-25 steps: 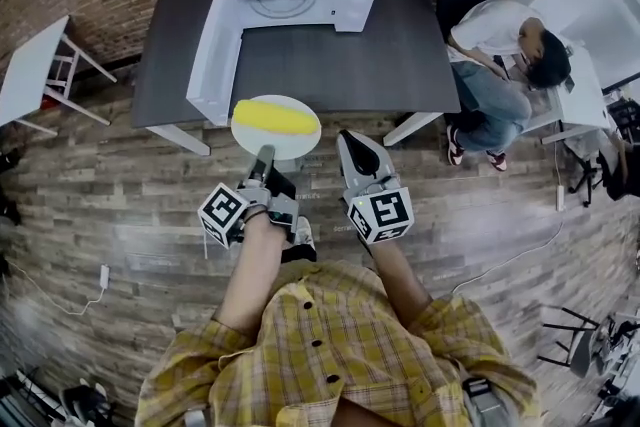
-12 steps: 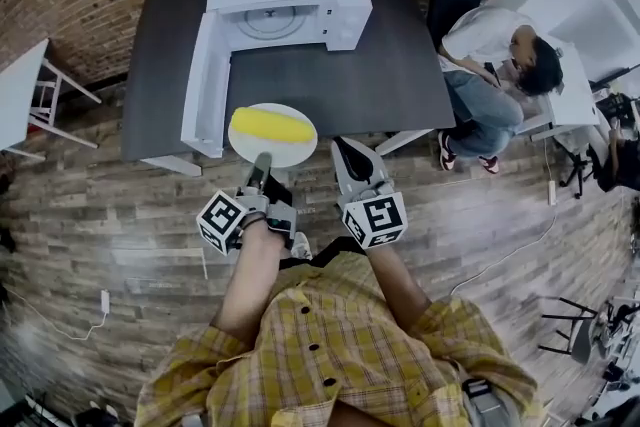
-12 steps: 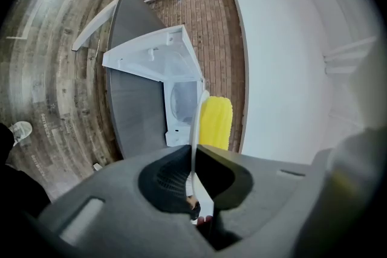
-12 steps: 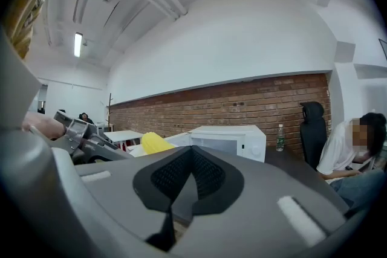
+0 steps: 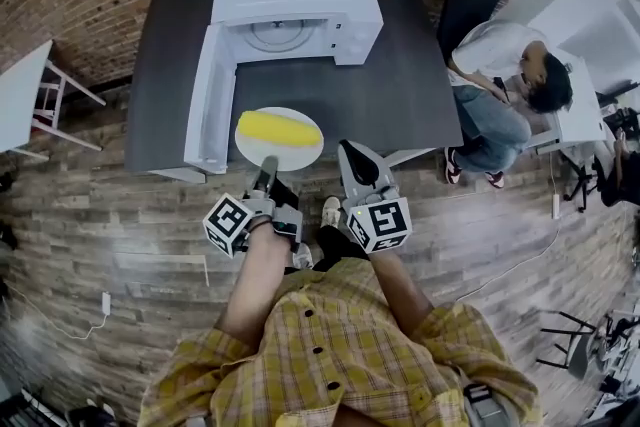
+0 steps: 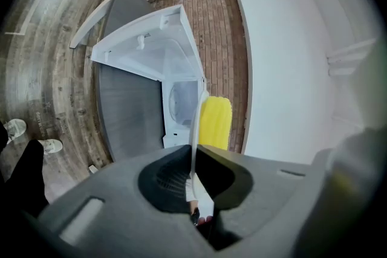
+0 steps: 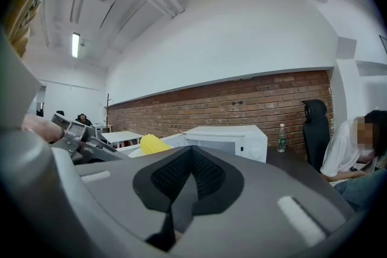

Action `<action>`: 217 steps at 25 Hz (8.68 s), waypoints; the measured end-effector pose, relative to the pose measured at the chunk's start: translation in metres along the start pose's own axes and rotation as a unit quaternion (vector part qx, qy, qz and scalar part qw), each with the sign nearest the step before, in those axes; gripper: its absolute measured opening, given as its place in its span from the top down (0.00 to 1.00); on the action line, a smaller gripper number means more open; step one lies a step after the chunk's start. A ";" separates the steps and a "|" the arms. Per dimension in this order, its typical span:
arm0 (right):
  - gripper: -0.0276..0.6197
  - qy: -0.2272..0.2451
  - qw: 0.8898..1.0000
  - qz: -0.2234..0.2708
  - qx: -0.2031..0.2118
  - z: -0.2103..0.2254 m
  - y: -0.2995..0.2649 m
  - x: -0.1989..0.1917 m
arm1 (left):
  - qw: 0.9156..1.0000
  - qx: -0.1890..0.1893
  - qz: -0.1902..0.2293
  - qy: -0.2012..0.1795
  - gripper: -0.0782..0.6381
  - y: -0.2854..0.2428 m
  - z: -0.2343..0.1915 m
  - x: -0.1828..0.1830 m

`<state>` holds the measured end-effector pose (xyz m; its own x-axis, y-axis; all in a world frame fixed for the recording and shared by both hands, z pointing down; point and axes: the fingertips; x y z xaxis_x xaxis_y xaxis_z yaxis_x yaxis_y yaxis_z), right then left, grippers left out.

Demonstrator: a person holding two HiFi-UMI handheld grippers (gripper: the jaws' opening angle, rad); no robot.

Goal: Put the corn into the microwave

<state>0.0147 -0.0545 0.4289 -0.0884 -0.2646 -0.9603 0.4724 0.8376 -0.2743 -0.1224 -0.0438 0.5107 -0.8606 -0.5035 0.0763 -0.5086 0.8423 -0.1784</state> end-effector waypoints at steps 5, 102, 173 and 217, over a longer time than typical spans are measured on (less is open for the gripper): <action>0.95 -0.003 1.000 0.004 0.010 0.023 -0.024 0.007 | 1.000 0.001 0.014 0.000 0.87 -0.026 0.005 0.007; 0.95 -0.004 0.996 -0.082 0.041 0.121 -0.212 -0.012 | 0.985 0.139 0.096 0.046 0.86 -0.305 -0.109 0.179; 0.95 -0.046 0.995 -0.065 0.065 0.114 -0.179 0.001 | 0.999 0.049 0.005 -0.008 0.89 -0.291 -0.035 0.130; 0.95 -0.067 0.995 -0.026 0.073 0.102 -0.133 0.024 | 0.801 0.063 -0.009 -0.596 0.89 -0.179 0.094 0.016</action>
<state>0.0393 -0.2206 0.4471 -0.0026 -0.3756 -0.9268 0.5939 0.7451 -0.3036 -0.0431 -0.2208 0.4517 -0.1799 -0.4045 -0.8967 -0.4501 0.8444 -0.2906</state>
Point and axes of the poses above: the fingertips, and each gripper's own axes: y backward along the fingers, z to its right, x out of its top, and after that the axes turned 9 degrees about -z, right-handed
